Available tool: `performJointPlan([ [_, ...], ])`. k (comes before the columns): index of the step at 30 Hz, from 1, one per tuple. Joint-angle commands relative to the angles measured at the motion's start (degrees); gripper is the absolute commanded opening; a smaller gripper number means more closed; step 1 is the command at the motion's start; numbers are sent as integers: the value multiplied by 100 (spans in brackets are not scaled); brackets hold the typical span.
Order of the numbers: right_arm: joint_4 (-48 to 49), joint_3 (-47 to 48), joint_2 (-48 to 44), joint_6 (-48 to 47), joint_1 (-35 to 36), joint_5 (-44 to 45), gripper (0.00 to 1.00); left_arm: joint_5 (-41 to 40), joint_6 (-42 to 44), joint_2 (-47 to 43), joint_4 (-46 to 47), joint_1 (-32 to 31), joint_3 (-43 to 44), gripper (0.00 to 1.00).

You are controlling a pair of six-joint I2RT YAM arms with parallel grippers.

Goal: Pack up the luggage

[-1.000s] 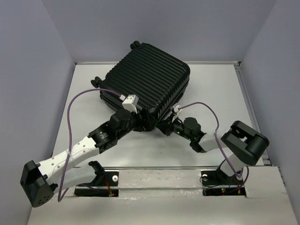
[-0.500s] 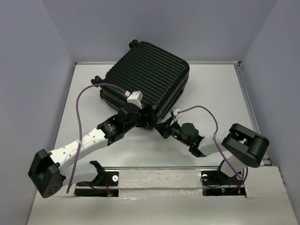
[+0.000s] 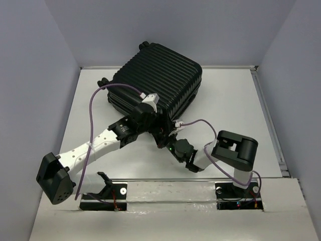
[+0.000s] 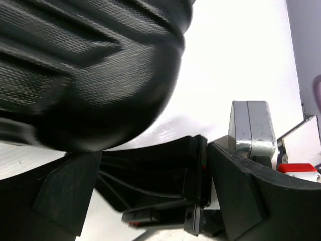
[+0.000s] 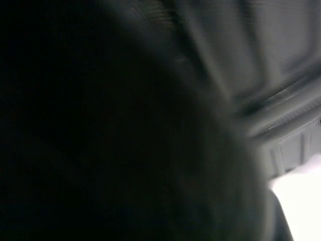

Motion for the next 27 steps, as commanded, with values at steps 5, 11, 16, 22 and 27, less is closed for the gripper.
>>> performJointPlan([
  [5, 2359, 133, 571, 1022, 481, 471, 7, 751, 95, -254, 1413, -39, 961, 99],
  [11, 2385, -1027, 78, 1224, 481, 700, 7, 1496, 580, -377, 313, 1345, 1595, 99],
  [16, 2350, -1151, 157, 1312, 481, 542, 7, 1401, 484, -509, 207, 2885, 1587, 99],
  [22, 2350, -1248, 148, 1339, 481, 375, 7, 1989, 26, -449, 769, 4889, 919, 99],
  [27, 2350, -1318, 95, 1260, 481, 313, 7, 2341, -333, 272, 1138, 5691, 875, 99],
])
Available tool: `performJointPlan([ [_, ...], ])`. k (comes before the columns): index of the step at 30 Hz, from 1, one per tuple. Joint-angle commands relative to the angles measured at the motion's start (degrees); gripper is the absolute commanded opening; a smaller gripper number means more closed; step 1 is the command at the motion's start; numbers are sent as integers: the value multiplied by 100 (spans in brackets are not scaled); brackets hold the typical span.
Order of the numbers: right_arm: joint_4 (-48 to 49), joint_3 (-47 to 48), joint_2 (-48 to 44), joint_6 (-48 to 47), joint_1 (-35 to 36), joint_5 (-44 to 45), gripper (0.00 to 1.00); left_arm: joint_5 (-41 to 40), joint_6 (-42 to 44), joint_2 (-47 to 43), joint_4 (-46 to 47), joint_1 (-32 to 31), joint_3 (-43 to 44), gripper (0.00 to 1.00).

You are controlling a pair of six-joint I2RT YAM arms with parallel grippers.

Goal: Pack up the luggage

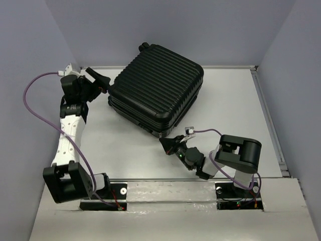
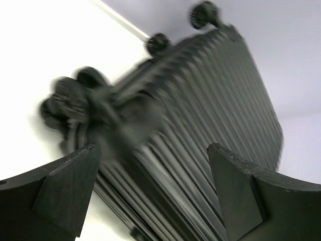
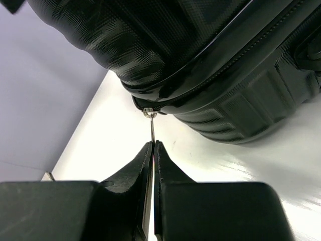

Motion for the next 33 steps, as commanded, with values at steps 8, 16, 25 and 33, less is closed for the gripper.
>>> performJointPlan([
  [8, 1141, -273, 54, -137, 206, -356, 7, 641, -859, 1357, 984, 514, 527, 99],
  [16, 1106, -256, 45, -190, 206, -356, 7, 826, -1052, 2254, 1027, 523, 1108, 99],
  [25, 1053, -238, 54, -208, 206, -356, 7, 1080, -1483, 2580, 1554, 523, 1056, 97],
  [33, 1027, -273, 19, -190, 206, -347, 7, 1160, -1782, 2597, 2046, 523, 766, 82],
])
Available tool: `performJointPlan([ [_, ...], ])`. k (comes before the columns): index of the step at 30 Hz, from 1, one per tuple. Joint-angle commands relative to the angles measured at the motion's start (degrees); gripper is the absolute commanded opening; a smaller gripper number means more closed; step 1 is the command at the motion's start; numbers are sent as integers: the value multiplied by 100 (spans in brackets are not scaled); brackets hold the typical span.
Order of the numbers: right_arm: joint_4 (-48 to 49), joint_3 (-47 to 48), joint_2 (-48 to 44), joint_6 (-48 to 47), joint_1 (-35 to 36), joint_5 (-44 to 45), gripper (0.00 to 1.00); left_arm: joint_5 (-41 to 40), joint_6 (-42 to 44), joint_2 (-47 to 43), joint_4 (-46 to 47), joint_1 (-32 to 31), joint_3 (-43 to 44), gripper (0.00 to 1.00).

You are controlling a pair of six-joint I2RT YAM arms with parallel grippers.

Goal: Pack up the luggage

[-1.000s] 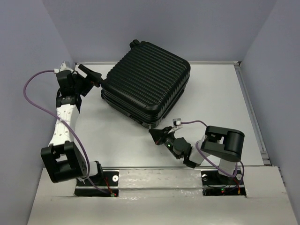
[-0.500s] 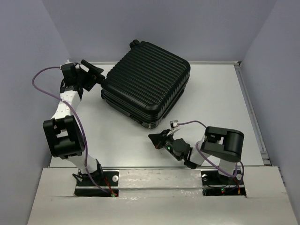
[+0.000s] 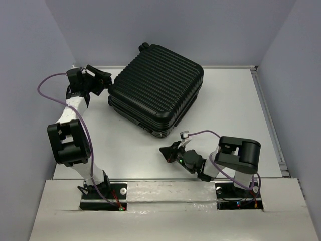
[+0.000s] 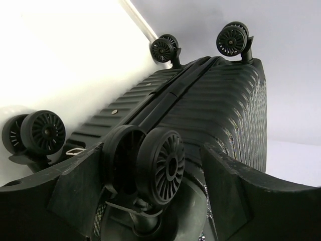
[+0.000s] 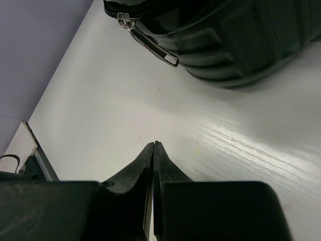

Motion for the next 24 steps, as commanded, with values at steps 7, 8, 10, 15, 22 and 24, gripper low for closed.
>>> performJointPlan([
  [7, 1643, -176, -133, -105, 53, 66, 7, 351, -439, -82, 1267, 16, -385, 50],
  [8, 1643, -193, -150, -122, 53, 40, 7, 351, -439, -74, 1319, 16, -394, 47],
  [10, 1626, -202, -220, -149, 53, 22, 8, 351, -439, -65, 1355, 16, -421, 44],
  [15, 1161, -141, -554, -210, 53, -92, 15, 404, -588, -100, 1627, 16, -614, 70],
  [22, 923, -123, -731, -245, 53, -207, 15, 701, -746, 49, 1996, 16, -684, 82],
  [24, 870, -97, -731, -263, 53, -268, 15, 886, -834, 137, 2171, 16, -684, 86],
])
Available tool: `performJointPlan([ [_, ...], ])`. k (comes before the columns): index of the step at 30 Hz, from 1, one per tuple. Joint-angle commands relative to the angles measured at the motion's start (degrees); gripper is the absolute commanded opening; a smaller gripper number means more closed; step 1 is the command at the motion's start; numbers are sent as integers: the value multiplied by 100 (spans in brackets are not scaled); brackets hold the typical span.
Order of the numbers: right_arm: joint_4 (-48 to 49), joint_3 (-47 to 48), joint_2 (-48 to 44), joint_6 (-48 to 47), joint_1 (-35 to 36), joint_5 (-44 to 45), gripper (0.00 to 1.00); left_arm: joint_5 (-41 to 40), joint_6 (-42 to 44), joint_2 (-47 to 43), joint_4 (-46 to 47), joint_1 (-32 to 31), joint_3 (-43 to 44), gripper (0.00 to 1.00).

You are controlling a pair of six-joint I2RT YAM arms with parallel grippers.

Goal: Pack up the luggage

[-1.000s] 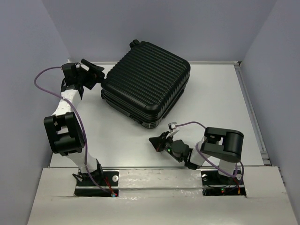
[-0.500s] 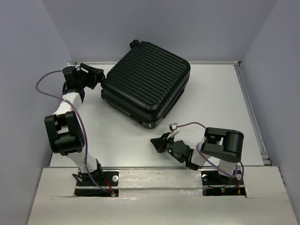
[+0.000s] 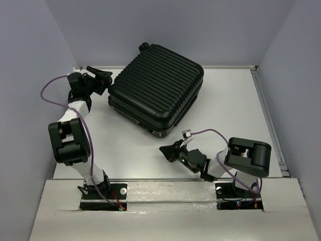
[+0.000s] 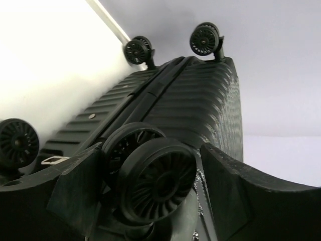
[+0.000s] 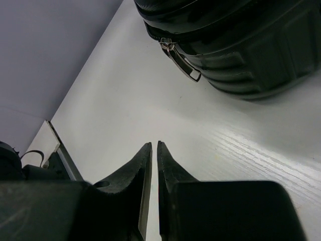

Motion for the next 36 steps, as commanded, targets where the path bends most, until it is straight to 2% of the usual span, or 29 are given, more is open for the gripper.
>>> performJointPlan([
  [1, 933, 87, -71, -156, 53, -100, 15, 557, -224, 109, 804, -8, -59, 86],
  [6, 802, 192, 0, -165, 53, -206, 15, 619, -277, 65, 1041, 36, -235, 82],
  [9, 793, 219, 44, -147, 53, -267, 15, 715, -453, 13, 1261, 123, -490, 86],
  [10, 740, 254, 44, -173, 53, -285, 15, 716, -444, 4, 1261, 159, -568, 91],
  [11, 740, 280, 35, -182, 53, -311, 15, 716, -418, -14, 1270, 194, -569, 93],
  [15, 608, 360, 52, -200, 53, -416, 15, 751, -383, -102, 1270, 370, -710, 96],
  [24, 547, 395, 79, -156, 53, -522, 15, 979, -611, 100, 1481, 379, -473, 91],
  [27, 397, 473, 79, -156, 53, -548, 15, 1111, -506, 144, 1027, 379, -341, 92],
  [29, 353, 518, 105, -173, 53, -575, 15, 989, -87, 40, 604, 414, -323, 95],
  [32, 405, 553, 175, -173, 53, -618, 15, 497, 380, -267, -204, 554, -532, 98],
  [36, 476, 562, 237, -147, 53, -697, 15, -83, 671, -743, -566, 677, -815, 99],
])
